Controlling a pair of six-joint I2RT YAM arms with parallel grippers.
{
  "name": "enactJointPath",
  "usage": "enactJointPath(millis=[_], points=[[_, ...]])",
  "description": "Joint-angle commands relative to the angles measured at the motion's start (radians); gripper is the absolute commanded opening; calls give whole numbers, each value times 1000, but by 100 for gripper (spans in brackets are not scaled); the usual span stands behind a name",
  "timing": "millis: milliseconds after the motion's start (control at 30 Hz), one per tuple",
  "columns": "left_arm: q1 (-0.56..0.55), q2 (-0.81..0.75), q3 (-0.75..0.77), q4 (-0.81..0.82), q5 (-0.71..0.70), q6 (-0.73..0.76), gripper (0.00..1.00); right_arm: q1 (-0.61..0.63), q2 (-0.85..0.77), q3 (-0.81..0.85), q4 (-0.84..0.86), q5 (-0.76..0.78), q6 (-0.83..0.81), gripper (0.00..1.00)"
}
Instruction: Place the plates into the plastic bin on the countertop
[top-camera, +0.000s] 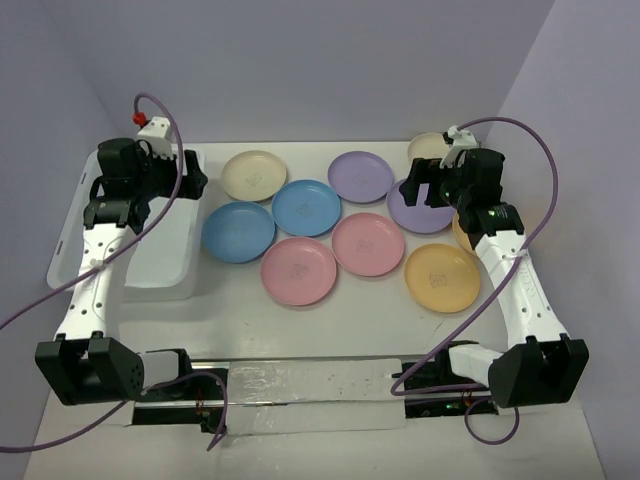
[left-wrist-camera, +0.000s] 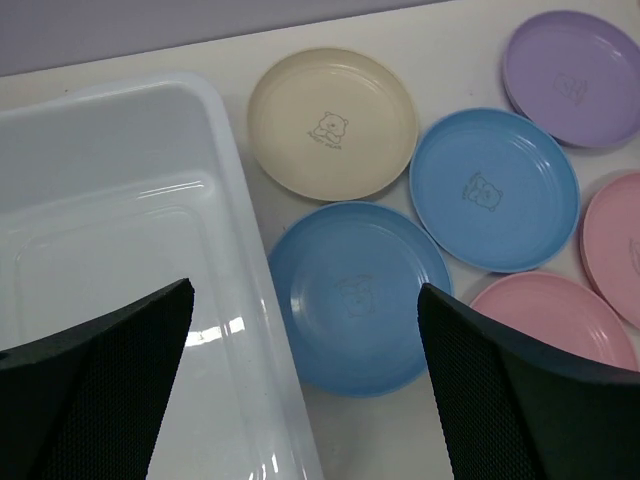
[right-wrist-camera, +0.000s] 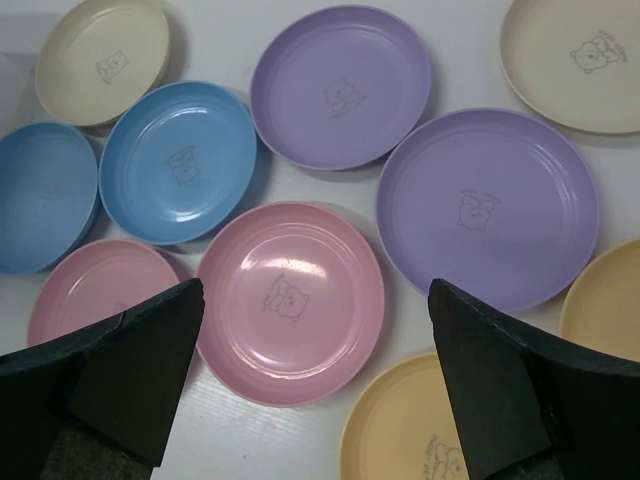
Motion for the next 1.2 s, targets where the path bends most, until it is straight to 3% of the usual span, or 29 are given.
enactJointPath(millis=[0, 133, 333, 600, 733, 1167], points=[[-115, 17, 53, -77, 64, 198, 99, -3, 10, 55, -16, -53, -20, 100], [-226, 73, 103, -308, 153, 436, 99, -3, 13, 59, -29, -75, -32, 100], [-364, 60, -3, -312, 47, 645, 98, -3, 27, 65, -43, -96, -40, 100], [-441, 71, -198, -263, 96, 877, 88, -3, 58, 84, -66, -113, -40, 100], [-442, 129, -230, -261, 113, 931, 84, -3, 73, 85, -63, -114, -42, 100], [-443, 286, -343, -30, -7, 941, 75, -2, 104, 91, -69, -97, -41, 100]])
